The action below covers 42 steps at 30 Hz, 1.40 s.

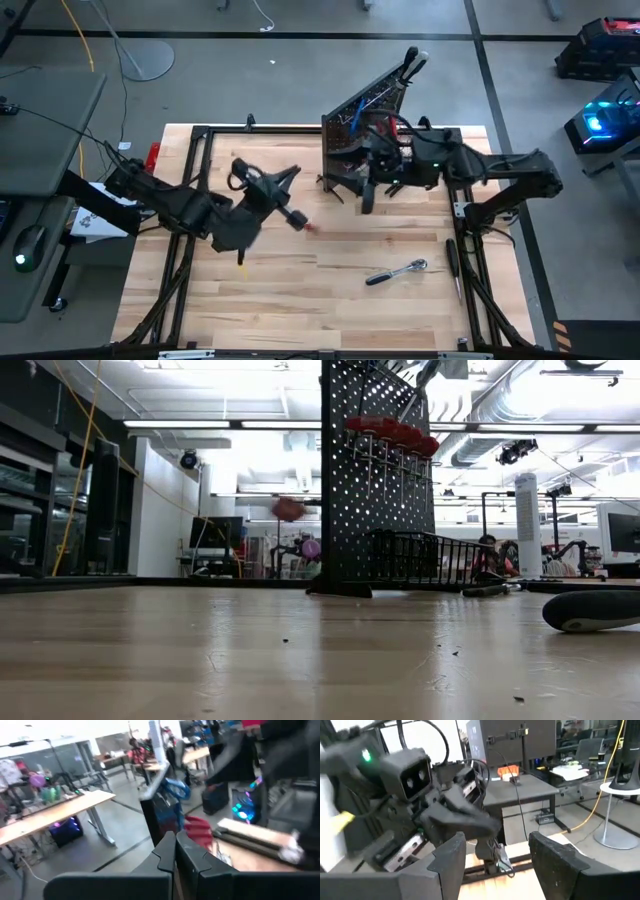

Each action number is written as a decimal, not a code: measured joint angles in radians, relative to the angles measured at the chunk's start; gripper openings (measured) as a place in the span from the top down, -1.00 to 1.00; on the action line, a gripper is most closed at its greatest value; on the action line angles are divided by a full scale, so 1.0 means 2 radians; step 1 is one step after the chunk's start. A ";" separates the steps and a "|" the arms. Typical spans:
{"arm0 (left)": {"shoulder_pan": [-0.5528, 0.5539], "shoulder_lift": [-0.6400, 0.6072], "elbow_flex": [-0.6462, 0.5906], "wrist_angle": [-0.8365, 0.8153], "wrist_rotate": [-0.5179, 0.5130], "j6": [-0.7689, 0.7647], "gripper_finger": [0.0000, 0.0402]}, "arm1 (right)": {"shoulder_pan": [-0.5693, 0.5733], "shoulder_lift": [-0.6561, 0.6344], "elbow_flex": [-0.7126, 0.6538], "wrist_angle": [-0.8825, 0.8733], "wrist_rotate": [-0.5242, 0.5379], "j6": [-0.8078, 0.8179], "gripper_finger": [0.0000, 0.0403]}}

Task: Hang tools onto peg board
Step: Hang the red allen wrench on the peg board

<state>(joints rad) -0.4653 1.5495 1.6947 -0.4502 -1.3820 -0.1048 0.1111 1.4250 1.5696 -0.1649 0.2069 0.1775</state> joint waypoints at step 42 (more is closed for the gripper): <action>-0.009 0.155 -0.249 0.015 0.741 0.186 -0.06 | 0.083 -0.086 0.000 -0.394 0.039 0.218 -0.02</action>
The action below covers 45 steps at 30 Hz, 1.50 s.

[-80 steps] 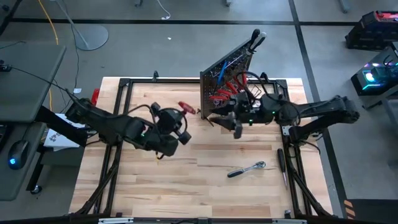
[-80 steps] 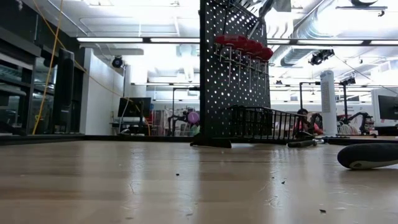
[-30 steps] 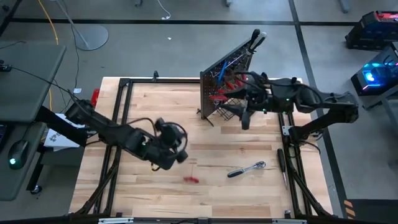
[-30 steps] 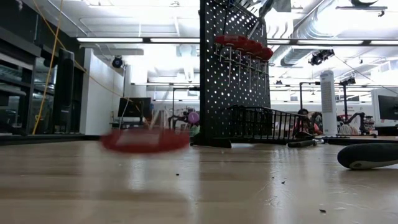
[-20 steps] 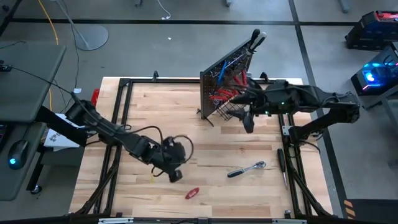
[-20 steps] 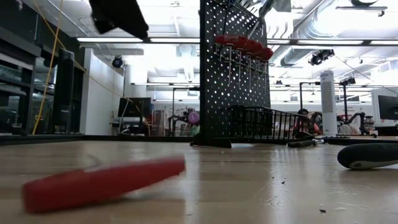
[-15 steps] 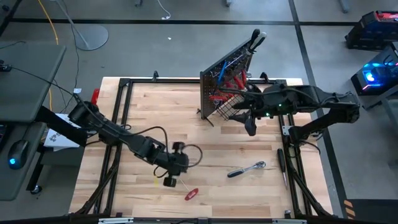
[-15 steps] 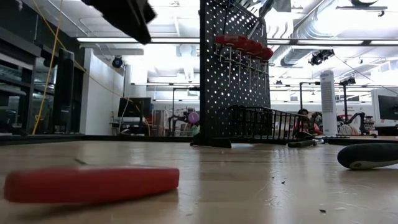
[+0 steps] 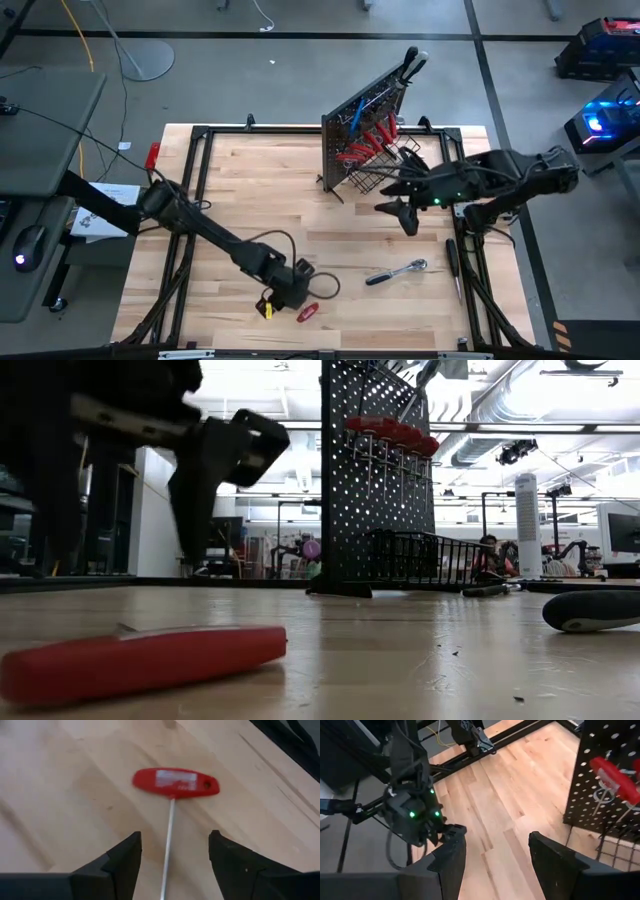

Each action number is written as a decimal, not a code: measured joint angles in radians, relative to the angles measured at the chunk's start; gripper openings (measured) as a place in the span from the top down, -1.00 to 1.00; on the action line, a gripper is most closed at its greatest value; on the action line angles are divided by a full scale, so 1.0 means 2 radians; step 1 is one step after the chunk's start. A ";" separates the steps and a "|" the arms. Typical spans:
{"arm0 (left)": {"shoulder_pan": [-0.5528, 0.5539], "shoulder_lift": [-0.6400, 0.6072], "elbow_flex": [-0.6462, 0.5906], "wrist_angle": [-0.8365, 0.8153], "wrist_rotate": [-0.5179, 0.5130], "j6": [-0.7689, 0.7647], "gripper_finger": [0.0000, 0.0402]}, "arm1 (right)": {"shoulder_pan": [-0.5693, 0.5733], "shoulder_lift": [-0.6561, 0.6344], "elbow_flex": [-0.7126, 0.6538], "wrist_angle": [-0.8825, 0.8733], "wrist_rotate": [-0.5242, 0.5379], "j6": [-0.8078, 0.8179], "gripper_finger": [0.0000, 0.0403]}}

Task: Hang tools onto peg board
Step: Hang the red allen wrench on the peg board

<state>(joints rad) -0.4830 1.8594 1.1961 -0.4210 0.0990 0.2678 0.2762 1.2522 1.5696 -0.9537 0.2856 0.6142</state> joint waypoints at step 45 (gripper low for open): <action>0.016 -0.279 0.016 -0.068 -0.549 -0.376 1.00 | 0.066 0.106 0.000 0.223 0.209 0.084 -0.02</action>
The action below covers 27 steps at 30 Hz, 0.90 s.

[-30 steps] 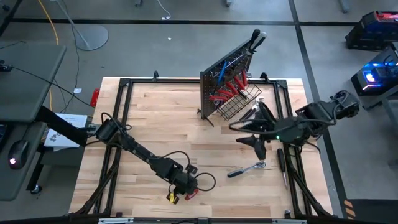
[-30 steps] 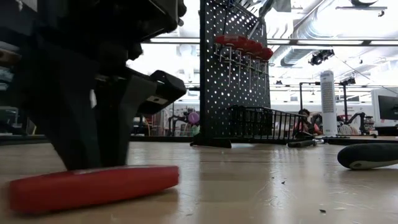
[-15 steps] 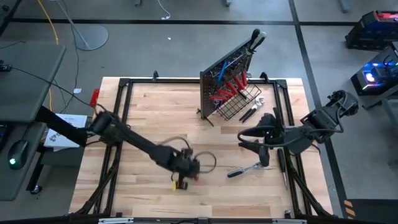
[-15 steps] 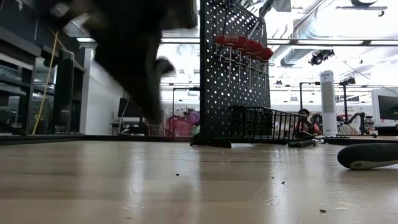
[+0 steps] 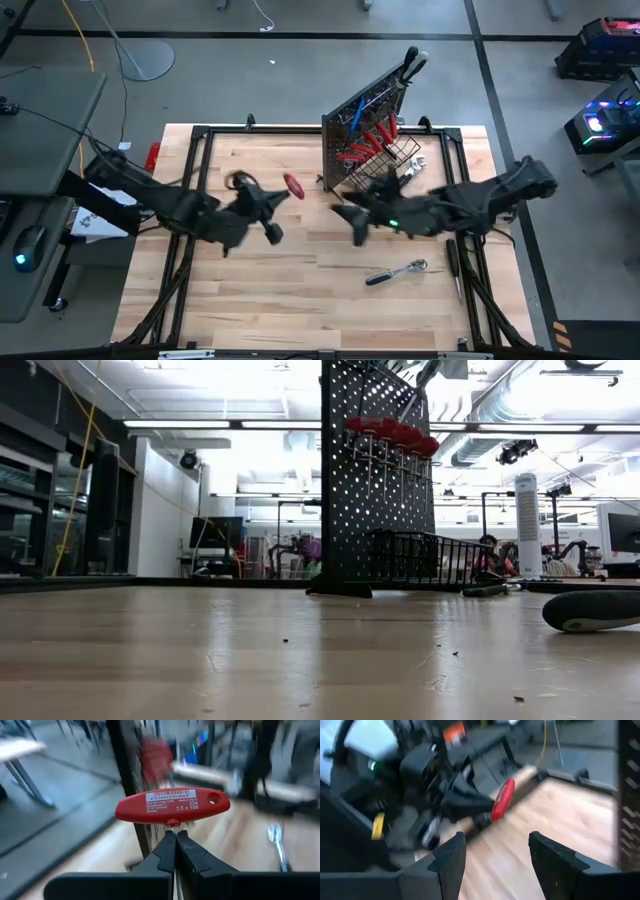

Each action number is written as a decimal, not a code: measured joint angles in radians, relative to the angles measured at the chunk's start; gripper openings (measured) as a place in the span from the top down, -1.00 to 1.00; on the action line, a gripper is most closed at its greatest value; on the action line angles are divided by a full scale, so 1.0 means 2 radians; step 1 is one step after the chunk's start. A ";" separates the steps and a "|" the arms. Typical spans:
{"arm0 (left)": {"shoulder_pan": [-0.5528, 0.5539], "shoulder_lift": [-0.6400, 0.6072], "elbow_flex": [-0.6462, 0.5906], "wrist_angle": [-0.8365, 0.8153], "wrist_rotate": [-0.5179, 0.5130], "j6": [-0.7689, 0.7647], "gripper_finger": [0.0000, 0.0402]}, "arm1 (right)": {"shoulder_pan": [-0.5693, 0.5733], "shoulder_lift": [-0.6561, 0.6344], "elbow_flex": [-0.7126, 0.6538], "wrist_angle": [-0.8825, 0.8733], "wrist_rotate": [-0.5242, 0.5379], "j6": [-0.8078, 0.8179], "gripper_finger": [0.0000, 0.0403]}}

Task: Hang tools onto peg board
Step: Hang the red allen wrench on the peg board

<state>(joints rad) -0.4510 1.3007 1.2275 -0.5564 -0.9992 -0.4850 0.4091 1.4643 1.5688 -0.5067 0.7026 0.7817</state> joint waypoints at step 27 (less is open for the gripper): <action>0.032 0.019 0.001 0.348 -0.065 0.273 1.00 | -0.098 0.064 0.000 0.299 -0.032 -0.120 -0.12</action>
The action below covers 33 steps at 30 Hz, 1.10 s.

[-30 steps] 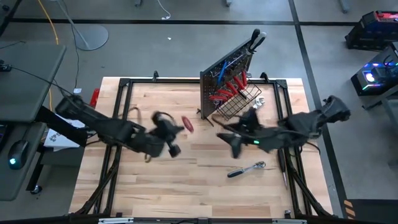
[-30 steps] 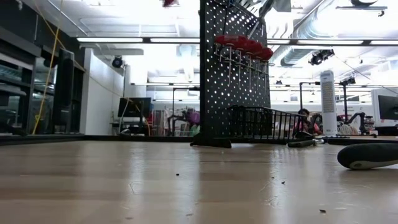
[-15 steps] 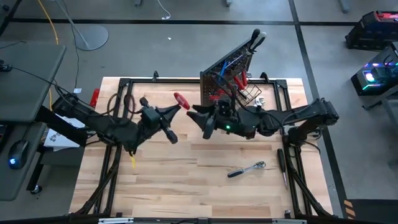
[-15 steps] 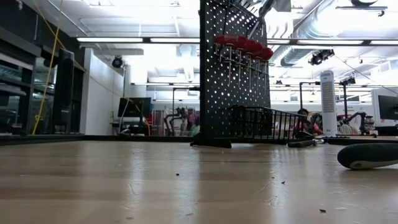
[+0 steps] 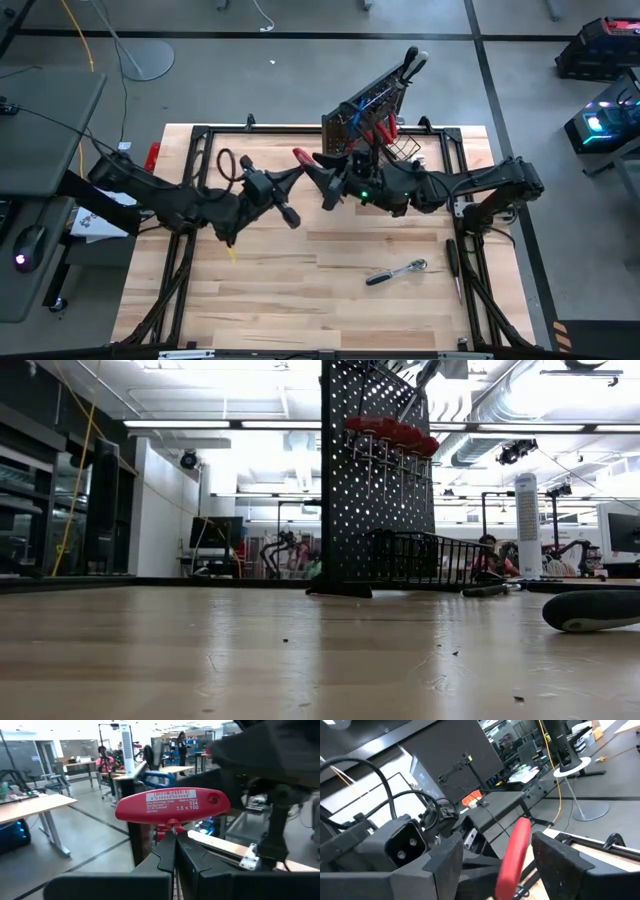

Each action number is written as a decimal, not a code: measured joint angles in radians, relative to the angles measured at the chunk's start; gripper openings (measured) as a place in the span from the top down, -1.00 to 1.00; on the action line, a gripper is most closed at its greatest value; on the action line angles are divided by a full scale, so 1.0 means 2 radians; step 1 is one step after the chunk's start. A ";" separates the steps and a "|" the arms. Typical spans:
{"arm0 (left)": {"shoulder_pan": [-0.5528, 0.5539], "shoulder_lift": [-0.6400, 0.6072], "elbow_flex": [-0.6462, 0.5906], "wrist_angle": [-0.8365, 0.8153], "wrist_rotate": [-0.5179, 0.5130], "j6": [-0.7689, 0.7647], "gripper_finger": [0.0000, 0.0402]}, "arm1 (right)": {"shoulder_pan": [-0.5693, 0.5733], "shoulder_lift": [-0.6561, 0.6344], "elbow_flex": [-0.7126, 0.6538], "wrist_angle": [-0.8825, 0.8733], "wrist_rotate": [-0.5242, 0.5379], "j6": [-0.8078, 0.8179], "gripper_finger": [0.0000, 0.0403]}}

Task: Hang tools onto peg board
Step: Hang the red allen wrench on the peg board

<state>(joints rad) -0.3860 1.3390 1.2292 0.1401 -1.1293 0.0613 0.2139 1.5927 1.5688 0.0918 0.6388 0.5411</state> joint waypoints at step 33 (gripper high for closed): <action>0.021 0.020 0.000 0.089 0.025 0.033 1.00 | -0.028 0.000 0.000 -0.014 -0.009 0.004 0.82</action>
<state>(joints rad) -0.3441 1.3781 1.2293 0.3191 -1.0786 0.1269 0.1582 1.5925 1.5688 0.0640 0.6204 0.5488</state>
